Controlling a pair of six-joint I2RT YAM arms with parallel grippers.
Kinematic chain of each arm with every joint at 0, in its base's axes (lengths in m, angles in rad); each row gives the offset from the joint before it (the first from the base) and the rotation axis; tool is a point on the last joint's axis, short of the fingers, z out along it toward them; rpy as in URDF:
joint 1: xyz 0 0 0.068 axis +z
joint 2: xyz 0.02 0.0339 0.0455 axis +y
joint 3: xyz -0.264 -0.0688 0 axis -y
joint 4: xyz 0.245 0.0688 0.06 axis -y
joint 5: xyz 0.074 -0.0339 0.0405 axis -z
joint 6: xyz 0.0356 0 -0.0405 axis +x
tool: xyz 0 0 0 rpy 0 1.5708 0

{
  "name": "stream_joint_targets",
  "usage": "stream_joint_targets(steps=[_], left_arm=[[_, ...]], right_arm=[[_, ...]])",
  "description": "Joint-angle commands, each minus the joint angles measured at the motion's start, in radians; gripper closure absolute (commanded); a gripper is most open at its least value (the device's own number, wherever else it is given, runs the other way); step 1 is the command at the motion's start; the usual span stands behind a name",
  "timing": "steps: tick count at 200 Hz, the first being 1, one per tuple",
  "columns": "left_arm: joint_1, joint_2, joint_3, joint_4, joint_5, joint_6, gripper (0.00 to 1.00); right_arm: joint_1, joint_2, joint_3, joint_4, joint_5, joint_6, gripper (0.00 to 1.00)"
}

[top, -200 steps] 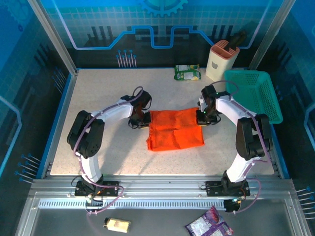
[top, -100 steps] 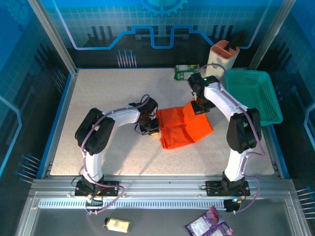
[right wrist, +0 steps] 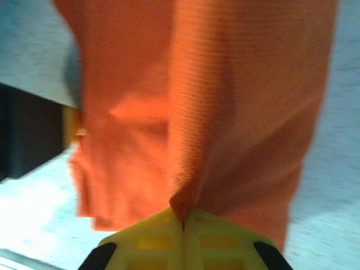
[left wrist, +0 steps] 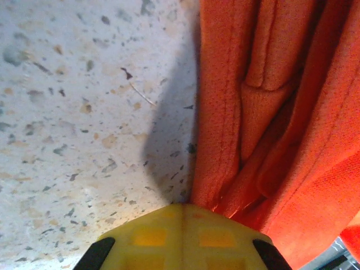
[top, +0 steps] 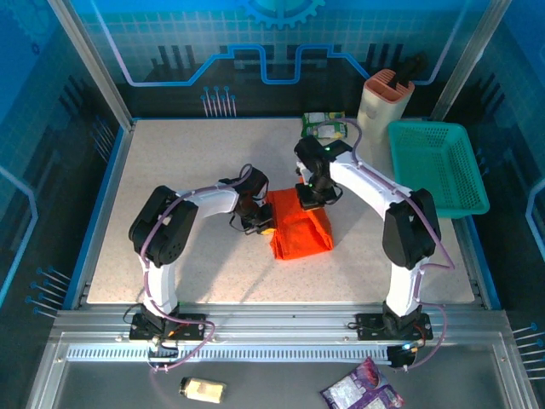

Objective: Fold the inside-out t-shirt

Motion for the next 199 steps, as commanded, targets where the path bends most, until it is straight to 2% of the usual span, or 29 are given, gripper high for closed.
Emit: stream_joint_targets(steps=[1,35,67,141,199], left_arm=[[-0.018,0.054,-0.058,0.142,0.044,-0.030,1.00],[0.000,0.040,-0.123,0.203,0.067,-0.063,1.00],[0.006,0.025,-0.151,0.211,0.063,-0.064,1.00],[0.007,-0.016,-0.201,0.192,0.021,-0.057,1.00],[0.007,-0.015,-0.207,0.193,0.021,-0.064,1.00]], right_arm=[[0.044,-0.004,-0.055,0.185,-0.232,0.116,0.93],[0.082,0.027,-0.174,0.427,-0.356,0.252,0.94],[0.087,0.057,-0.273,0.579,-0.392,0.328,0.94],[0.037,0.054,-0.381,0.816,-0.413,0.458,0.95],[0.019,0.057,-0.377,0.891,-0.437,0.518,0.96]])
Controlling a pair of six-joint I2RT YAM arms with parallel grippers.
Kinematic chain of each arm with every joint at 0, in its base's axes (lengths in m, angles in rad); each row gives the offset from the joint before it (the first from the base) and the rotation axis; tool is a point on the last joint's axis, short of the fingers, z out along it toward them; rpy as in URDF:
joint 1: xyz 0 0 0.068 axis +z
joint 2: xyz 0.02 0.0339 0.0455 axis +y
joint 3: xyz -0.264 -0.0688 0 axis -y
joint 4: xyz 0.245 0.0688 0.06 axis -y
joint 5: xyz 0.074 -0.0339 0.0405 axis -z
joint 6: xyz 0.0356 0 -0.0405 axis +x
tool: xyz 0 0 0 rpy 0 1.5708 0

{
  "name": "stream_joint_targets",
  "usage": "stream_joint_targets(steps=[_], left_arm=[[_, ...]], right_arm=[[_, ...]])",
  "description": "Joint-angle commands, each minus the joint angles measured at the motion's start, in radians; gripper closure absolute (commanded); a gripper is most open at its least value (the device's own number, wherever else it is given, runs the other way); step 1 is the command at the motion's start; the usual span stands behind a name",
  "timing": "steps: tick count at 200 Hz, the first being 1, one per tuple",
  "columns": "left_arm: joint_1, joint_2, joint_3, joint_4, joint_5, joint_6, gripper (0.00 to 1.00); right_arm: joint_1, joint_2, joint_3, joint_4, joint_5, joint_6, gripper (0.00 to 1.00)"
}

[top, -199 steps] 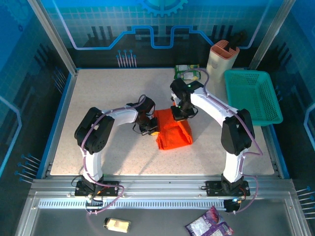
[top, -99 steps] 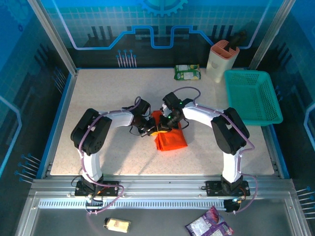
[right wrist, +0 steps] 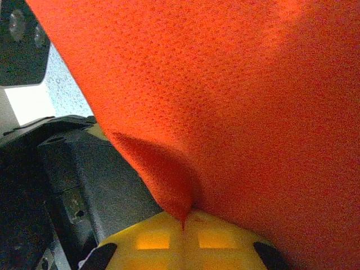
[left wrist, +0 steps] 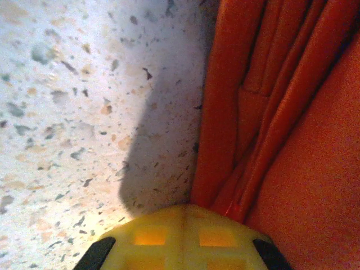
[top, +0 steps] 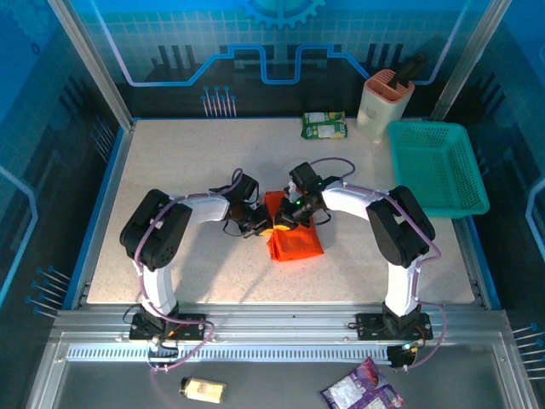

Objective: Fold the inside-out t-shirt

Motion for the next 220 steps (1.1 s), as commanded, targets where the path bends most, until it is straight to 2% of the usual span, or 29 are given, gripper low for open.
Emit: stream_joint_targets(steps=[1,83,135,153,188,220], left_arm=[[-0.029,0.045,-0.046,-0.032,-0.055,-0.014,1.00],[-0.030,0.036,-0.052,-0.053,-0.070,-0.014,1.00],[-0.028,0.016,-0.035,-0.078,-0.087,-0.007,1.00],[-0.021,-0.020,-0.030,-0.117,-0.115,0.007,0.95],[0.010,-0.098,-0.018,-0.209,-0.169,0.049,0.92],[0.036,-0.078,-0.020,-0.210,-0.152,0.066,0.94]], right_arm=[[-0.008,0.020,0.004,0.215,0.009,0.051,0.96],[-0.020,-0.046,-0.042,0.238,0.015,0.067,0.97],[-0.017,-0.012,-0.028,0.220,-0.023,0.054,0.94],[-0.017,-0.006,-0.030,0.217,-0.042,0.050,0.92],[-0.015,-0.029,-0.021,0.161,-0.089,0.006,0.95],[-0.015,-0.069,-0.024,0.096,-0.108,-0.037,0.95]])
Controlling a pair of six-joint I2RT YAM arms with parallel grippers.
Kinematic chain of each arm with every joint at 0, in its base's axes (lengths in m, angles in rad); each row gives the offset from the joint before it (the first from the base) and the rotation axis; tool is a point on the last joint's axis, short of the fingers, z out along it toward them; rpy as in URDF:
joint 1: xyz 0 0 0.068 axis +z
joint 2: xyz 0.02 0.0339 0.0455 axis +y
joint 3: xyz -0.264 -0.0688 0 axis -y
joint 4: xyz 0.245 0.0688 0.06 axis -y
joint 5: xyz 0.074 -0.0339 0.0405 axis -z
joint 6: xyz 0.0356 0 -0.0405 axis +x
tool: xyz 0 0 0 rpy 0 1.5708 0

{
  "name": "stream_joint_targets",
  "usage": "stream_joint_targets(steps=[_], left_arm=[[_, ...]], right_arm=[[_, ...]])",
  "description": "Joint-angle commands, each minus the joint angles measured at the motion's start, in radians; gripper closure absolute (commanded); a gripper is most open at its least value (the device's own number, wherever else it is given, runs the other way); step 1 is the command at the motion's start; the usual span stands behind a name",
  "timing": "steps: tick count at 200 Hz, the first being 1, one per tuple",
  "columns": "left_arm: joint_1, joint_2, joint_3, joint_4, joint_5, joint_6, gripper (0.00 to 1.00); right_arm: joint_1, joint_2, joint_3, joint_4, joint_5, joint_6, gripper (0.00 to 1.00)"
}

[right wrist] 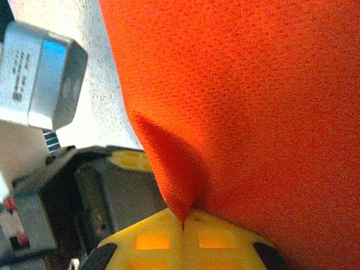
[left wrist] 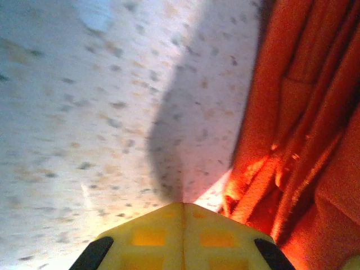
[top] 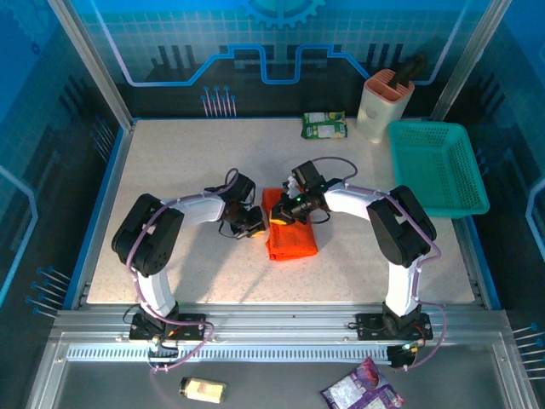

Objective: Fold the inside-out t-shirt

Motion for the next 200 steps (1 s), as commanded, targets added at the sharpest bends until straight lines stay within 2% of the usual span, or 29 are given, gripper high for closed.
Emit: stream_joint_targets(steps=[1,44,91,102,121,133,152,173,200], left_arm=[[0.018,-0.005,-0.012,-0.065,-0.019,0.038,0.94],[0.019,0.048,0.012,-0.040,0.005,0.035,0.97],[0.022,0.052,0.016,-0.042,0.003,0.038,0.99],[0.029,0.036,0.006,-0.039,0.007,0.033,0.98],[0.054,-0.013,-0.024,-0.017,0.029,0.013,0.97],[0.066,-0.056,-0.030,-0.033,0.020,0.012,0.97],[0.070,-0.123,-0.027,-0.060,0.015,0.020,0.96],[0.061,-0.195,-0.038,-0.018,0.074,0.015,0.95],[-0.006,-0.246,-0.011,-0.014,0.109,0.000,0.95]], right_arm=[[0.001,-0.061,0.013,-0.061,-0.054,-0.051,0.95],[0.005,-0.045,0.025,-0.102,-0.071,-0.082,0.93],[0.009,0.034,0.037,-0.043,-0.112,-0.057,0.90],[0.007,0.043,0.042,-0.034,-0.123,-0.050,0.87],[0.002,0.039,0.062,-0.060,-0.147,-0.071,0.73],[-0.009,0.016,0.070,-0.077,-0.155,-0.085,0.69],[-0.036,-0.022,0.090,-0.094,-0.158,-0.099,0.67],[-0.065,-0.030,0.120,-0.101,-0.164,-0.117,0.66],[-0.087,0.033,0.203,-0.141,-0.209,-0.163,0.66]])
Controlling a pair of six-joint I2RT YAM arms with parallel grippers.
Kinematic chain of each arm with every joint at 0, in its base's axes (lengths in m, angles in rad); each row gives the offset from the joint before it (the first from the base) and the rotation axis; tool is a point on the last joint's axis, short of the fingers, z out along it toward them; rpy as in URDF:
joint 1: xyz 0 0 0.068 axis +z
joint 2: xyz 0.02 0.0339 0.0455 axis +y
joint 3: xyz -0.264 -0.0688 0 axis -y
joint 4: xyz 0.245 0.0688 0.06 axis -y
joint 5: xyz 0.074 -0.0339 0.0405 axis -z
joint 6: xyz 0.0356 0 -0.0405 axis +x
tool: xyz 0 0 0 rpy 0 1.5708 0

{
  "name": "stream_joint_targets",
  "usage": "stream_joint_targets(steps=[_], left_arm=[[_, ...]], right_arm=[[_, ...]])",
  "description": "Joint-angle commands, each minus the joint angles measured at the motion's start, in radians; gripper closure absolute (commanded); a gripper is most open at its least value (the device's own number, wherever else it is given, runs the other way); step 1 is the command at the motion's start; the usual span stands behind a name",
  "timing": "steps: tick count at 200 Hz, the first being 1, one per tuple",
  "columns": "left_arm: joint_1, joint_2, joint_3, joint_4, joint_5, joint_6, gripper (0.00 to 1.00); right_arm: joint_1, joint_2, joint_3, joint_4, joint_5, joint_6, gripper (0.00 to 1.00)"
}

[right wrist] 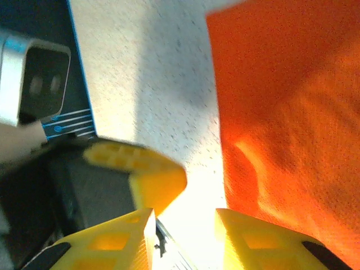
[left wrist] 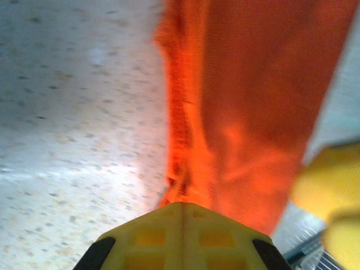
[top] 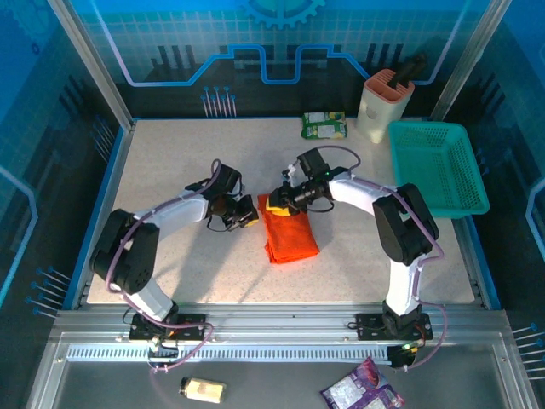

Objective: Fold the inside-out t-shirt

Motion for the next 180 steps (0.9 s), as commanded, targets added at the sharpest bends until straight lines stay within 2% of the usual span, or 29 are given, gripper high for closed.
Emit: stream_joint_targets(steps=[1,49,76,130,180], left_arm=[[-0.058,-0.050,0.014,-0.003,0.059,-0.011,0.95],[-0.238,0.033,0.076,0.037,0.075,-0.104,0.95],[-0.289,0.097,0.039,0.093,0.096,-0.127,0.97],[-0.281,0.119,-0.107,0.123,0.079,-0.147,0.98],[-0.161,0.095,-0.135,0.071,0.060,-0.083,0.99]], right_arm=[[-0.023,0.029,0.083,-0.056,-0.063,-0.059,0.66],[-0.036,0.214,0.248,-0.092,-0.150,-0.105,0.68],[-0.048,0.289,0.306,-0.107,-0.159,-0.114,0.70],[-0.124,0.320,0.277,-0.103,-0.091,-0.125,0.72],[-0.219,0.208,0.111,-0.104,-0.056,-0.163,0.72]])
